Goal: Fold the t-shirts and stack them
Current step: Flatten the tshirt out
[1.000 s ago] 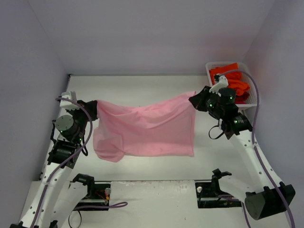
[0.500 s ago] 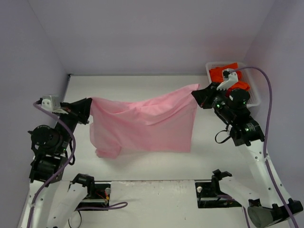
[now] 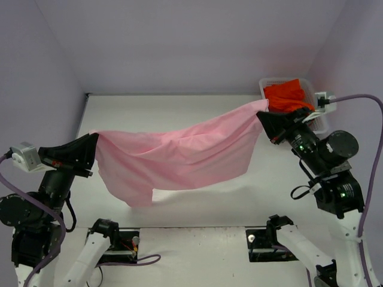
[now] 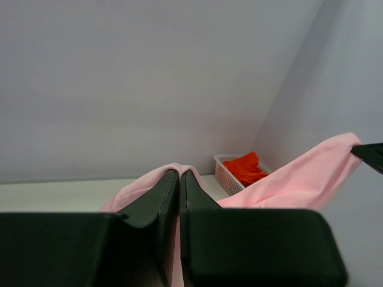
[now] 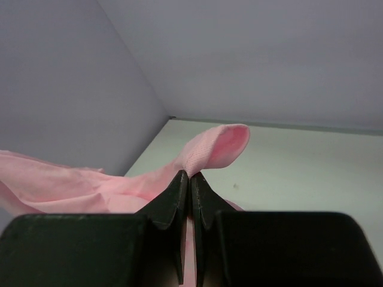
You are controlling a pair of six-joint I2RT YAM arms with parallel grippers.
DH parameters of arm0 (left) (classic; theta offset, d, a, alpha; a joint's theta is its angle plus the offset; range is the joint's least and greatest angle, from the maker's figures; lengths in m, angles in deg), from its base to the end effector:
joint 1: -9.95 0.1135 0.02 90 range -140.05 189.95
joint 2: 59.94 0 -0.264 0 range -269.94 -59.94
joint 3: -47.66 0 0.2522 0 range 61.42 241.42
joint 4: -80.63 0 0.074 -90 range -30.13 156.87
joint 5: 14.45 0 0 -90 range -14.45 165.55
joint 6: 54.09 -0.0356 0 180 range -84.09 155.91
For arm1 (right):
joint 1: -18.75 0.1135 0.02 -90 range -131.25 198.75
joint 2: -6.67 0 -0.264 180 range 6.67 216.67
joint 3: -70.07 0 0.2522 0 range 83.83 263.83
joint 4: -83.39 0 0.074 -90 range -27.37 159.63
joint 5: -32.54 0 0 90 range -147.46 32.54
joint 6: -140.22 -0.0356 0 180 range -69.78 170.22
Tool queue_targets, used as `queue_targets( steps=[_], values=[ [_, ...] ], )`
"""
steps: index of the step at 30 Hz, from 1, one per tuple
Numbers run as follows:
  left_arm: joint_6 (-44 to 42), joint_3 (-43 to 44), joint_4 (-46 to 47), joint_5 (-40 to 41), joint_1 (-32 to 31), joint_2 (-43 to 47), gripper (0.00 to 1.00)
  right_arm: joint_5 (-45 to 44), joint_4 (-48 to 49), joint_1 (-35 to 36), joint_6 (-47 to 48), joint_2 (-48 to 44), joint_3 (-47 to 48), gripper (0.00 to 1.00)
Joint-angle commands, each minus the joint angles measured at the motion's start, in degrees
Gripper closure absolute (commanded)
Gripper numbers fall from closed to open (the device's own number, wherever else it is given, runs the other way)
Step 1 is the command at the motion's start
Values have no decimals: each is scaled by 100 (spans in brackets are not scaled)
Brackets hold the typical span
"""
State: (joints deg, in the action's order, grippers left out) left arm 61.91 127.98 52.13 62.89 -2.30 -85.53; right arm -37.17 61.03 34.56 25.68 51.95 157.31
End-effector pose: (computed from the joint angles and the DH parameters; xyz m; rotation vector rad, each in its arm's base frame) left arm 0.0228 -0.0129 0.4815 0.0651 1.1513 -0.7169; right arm 0.1149 0.0454 0.5057 -0.2218 1.2748 0.8239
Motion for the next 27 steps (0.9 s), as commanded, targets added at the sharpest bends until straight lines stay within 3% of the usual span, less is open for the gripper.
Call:
queue_targets(
  steps=[1, 8, 27],
  values=[
    [107, 278, 130, -262, 21, 18, 100, 255, 263, 18, 45, -168, 378, 100],
    [212, 191, -11, -193, 21, 71, 100, 98, -45, 27, 72, -168, 177, 100],
    [547, -1497, 727, 10, 21, -184, 100, -1070, -230, 27, 71, 350, -1563, 100]
  ],
)
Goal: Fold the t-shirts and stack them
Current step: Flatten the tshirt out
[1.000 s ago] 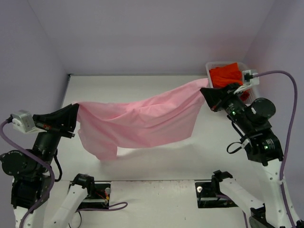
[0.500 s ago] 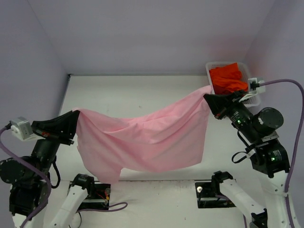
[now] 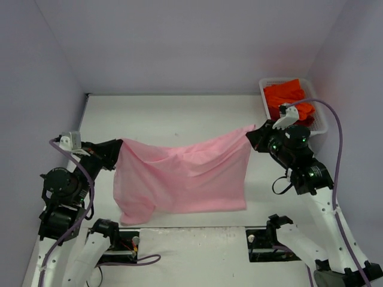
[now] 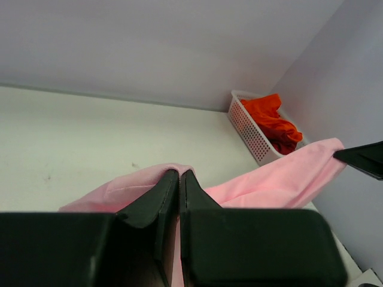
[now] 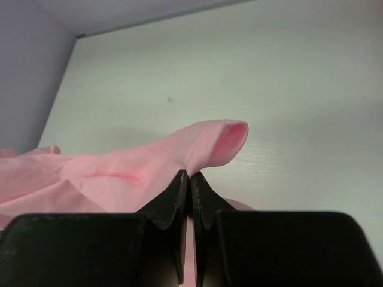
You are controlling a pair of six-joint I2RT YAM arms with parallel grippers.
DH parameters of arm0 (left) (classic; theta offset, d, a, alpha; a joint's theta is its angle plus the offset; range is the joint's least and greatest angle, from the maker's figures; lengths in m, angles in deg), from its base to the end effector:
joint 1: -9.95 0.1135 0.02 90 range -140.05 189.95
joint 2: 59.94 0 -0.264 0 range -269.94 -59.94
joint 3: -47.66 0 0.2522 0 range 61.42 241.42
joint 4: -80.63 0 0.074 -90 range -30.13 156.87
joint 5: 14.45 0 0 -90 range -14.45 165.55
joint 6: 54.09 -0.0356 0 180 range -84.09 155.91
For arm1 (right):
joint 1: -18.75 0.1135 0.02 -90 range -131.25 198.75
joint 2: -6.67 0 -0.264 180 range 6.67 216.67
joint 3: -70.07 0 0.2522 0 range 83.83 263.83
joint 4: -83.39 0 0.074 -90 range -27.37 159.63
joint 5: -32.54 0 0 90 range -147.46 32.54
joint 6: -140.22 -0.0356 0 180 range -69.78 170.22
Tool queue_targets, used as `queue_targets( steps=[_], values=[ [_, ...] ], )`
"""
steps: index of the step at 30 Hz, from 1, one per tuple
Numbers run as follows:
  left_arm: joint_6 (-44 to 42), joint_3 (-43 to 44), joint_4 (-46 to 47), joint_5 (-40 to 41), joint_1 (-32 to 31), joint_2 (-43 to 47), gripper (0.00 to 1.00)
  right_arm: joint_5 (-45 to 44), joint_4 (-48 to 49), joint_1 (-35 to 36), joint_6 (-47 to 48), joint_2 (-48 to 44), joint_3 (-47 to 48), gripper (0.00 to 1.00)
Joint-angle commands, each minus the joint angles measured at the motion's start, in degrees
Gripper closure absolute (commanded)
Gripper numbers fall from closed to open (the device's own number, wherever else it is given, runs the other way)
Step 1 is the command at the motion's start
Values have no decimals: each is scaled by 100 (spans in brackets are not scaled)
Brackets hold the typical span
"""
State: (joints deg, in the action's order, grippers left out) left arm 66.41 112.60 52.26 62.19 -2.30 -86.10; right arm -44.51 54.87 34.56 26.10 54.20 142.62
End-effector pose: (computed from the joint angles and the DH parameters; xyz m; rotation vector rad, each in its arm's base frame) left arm 0.0828 -0.0264 0.4075 -0.0282 1.4389 -0.7790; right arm 0.1698 0.0564 0.4083 -0.0568 1.6782 0.7144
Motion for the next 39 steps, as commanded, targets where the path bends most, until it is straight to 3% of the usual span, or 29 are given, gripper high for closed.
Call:
queue_targets(
  steps=[1, 14, 39],
  values=[
    [96, -28, 914, 71, 21, -188, 100, -389, 395, 27, 47, 169, -165, 100],
    [88, -705, 1953, 308, 12, -1128, 100, -794, 1353, 27, 127, 1170, -763, 100],
    [-317, -759, 3430, 835, 21, -3546, 100, -1207, 2469, -17, 461, 3297, -166, 100]
  ],
)
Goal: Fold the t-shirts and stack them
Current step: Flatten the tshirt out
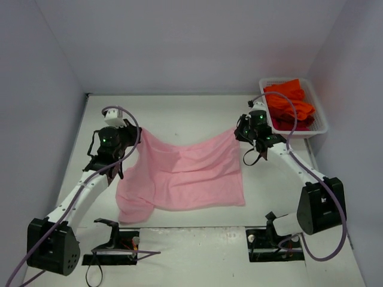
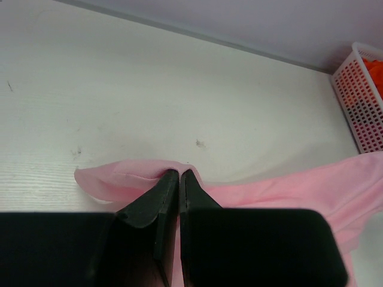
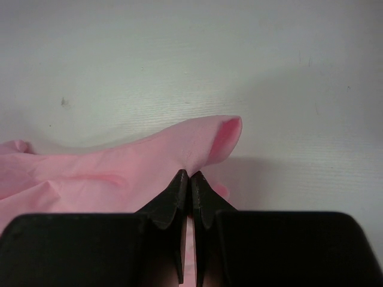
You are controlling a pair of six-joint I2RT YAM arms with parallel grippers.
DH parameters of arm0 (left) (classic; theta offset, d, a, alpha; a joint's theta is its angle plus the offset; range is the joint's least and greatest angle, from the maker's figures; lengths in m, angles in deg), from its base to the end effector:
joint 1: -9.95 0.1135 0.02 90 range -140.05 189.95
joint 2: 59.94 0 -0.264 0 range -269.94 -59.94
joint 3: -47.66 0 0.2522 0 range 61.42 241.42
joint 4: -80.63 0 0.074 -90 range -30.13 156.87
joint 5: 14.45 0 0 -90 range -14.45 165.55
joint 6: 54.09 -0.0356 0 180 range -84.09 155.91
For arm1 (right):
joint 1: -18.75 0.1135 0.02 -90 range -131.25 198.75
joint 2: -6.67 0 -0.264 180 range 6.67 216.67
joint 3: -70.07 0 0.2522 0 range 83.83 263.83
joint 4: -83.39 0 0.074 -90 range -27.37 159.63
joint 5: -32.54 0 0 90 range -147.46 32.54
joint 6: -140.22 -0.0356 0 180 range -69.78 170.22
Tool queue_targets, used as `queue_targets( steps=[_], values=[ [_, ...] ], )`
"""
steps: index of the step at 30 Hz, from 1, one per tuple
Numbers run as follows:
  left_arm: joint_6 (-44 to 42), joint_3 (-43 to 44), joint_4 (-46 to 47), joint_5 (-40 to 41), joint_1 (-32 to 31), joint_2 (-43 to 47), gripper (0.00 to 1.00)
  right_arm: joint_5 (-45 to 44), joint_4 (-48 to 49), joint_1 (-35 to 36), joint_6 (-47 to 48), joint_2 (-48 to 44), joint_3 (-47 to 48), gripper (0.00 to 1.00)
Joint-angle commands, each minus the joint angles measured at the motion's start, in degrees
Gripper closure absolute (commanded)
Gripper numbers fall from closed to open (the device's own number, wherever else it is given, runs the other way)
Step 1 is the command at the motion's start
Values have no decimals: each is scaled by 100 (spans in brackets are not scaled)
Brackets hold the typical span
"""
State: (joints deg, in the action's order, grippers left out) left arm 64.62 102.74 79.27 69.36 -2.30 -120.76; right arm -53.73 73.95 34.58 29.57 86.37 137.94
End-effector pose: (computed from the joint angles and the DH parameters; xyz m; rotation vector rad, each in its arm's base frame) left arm 0.2443 -0.0570 0.3053 -0.1660 1.7255 -0.6227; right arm 0.3089 0.0900 0.2818 0.0390 1.9718 0.4830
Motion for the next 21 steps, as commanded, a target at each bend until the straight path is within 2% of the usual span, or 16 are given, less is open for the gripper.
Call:
queue_targets(
  steps=[1, 21],
  values=[
    [-155, 245, 754, 136, 21, -140, 100, -285, 579, -36, 96, 142, 320, 100],
    [-322, 693, 1352, 338, 30, -1573, 100, -522, 1062, -186, 95, 1214, 601, 100]
  ],
)
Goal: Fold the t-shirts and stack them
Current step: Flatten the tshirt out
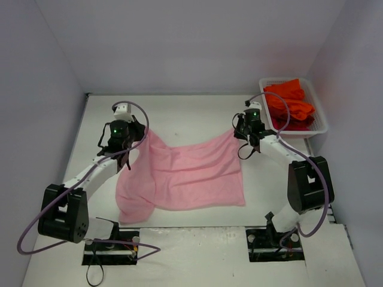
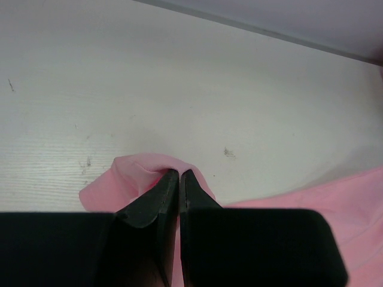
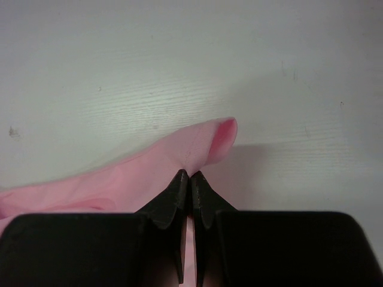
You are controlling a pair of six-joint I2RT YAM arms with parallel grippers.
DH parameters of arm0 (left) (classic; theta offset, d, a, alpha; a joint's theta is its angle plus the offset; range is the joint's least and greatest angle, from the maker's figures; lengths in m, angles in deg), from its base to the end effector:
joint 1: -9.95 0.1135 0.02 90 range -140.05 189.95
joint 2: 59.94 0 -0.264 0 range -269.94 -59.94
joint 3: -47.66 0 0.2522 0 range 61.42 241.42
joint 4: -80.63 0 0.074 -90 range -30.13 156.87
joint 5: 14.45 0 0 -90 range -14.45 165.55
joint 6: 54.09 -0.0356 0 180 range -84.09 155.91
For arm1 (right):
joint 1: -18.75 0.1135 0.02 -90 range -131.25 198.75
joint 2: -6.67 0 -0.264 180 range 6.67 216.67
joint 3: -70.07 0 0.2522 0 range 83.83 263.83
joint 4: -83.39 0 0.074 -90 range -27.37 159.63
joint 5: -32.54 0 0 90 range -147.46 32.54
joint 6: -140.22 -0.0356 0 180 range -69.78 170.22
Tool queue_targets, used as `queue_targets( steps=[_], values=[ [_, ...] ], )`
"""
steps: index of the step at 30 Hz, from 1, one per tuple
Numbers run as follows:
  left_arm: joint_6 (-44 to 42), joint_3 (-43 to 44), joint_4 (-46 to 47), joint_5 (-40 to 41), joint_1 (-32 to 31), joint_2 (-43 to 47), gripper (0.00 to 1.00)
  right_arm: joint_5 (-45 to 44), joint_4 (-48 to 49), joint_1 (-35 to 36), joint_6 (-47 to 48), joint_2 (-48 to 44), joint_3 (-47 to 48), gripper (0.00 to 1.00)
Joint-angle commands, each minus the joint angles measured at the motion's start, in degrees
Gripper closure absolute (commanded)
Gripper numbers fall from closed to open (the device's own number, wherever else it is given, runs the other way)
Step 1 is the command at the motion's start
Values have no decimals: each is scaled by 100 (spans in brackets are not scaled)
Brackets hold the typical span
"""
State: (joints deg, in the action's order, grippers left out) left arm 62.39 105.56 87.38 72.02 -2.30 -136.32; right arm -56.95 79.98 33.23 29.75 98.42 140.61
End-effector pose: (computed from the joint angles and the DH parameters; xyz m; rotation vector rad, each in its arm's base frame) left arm 0.2969 -0.0667 0.2679 -0.1788 1.7985 -0.5400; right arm 0.3512 0.0910 0.2405 0.0999 2.0205 0.3984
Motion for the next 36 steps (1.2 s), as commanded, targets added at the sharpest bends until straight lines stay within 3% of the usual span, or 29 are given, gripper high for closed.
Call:
queue_targets(
  steps=[1, 16, 36],
  values=[
    [-117, 481, 533, 98, 30, -122, 100, -218, 468, -68, 87, 62, 360, 100],
    [-108, 719, 647, 107, 170, -843, 100, -183, 565, -314, 105, 484, 554, 100],
    [-55, 807, 805, 19, 575, -1133, 100, -254, 697, -683, 25, 520, 510, 100]
  ],
)
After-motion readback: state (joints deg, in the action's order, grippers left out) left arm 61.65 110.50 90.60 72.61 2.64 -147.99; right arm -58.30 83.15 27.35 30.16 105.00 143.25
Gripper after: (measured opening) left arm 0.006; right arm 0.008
